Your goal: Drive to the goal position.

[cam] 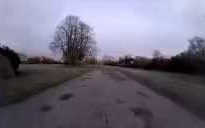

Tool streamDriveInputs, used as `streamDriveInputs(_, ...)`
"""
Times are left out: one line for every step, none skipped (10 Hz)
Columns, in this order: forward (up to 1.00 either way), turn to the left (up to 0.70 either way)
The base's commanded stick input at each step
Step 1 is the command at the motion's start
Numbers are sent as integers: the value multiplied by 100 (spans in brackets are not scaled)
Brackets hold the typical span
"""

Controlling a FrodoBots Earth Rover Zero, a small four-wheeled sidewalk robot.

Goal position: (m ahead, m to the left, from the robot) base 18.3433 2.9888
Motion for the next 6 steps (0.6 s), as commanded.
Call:
streamDriveInputs(85, 0)
streamDriveInputs(85, 0)
streamDriveInputs(85, 0)
streamDriveInputs(85, 0)
streamDriveInputs(85, 0)
streamDriveInputs(85, 0)
